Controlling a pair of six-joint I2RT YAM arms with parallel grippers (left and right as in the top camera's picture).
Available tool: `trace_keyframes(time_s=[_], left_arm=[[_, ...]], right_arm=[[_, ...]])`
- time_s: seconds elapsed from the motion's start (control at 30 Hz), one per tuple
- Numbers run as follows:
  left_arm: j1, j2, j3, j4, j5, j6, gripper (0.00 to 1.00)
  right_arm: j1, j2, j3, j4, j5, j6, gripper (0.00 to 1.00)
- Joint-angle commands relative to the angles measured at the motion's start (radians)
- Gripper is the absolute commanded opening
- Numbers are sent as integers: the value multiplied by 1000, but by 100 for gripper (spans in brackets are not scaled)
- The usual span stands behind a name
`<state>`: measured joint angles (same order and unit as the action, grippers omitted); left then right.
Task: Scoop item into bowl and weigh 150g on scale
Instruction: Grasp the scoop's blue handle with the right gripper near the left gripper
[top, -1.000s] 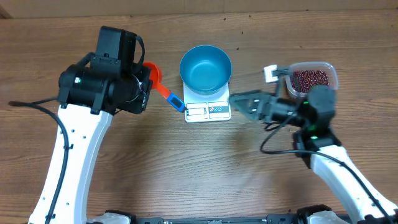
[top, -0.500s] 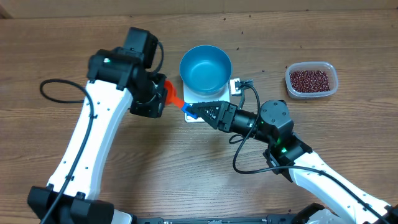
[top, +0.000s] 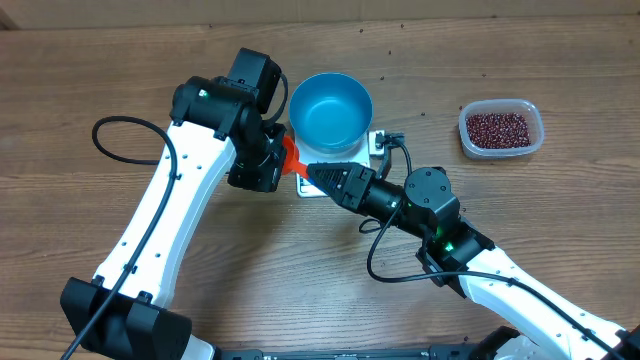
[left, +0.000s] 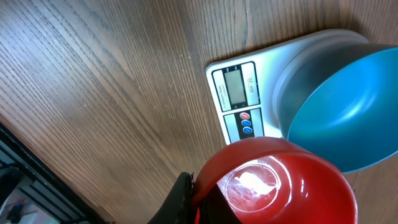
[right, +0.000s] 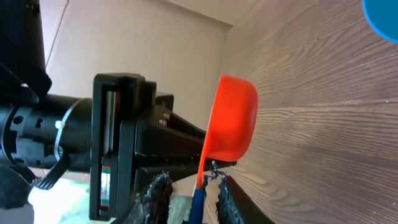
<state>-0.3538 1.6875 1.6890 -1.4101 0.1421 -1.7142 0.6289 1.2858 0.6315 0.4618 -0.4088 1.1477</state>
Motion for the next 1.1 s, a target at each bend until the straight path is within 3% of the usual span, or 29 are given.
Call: trace_keyframes(time_s=[0.0, 0.47, 1.07], left_arm=[[-7, 7, -5, -3, -23, -41, 4], [-7, 7, -5, 5, -70, -68, 4], [-36, 7, -5, 32, -72, -67, 4]], right_arm=[[5, -7, 17, 3, 27, 34, 26], [7, -7, 17, 0, 19, 57, 20], [22, -6, 17, 0, 23, 57, 20]])
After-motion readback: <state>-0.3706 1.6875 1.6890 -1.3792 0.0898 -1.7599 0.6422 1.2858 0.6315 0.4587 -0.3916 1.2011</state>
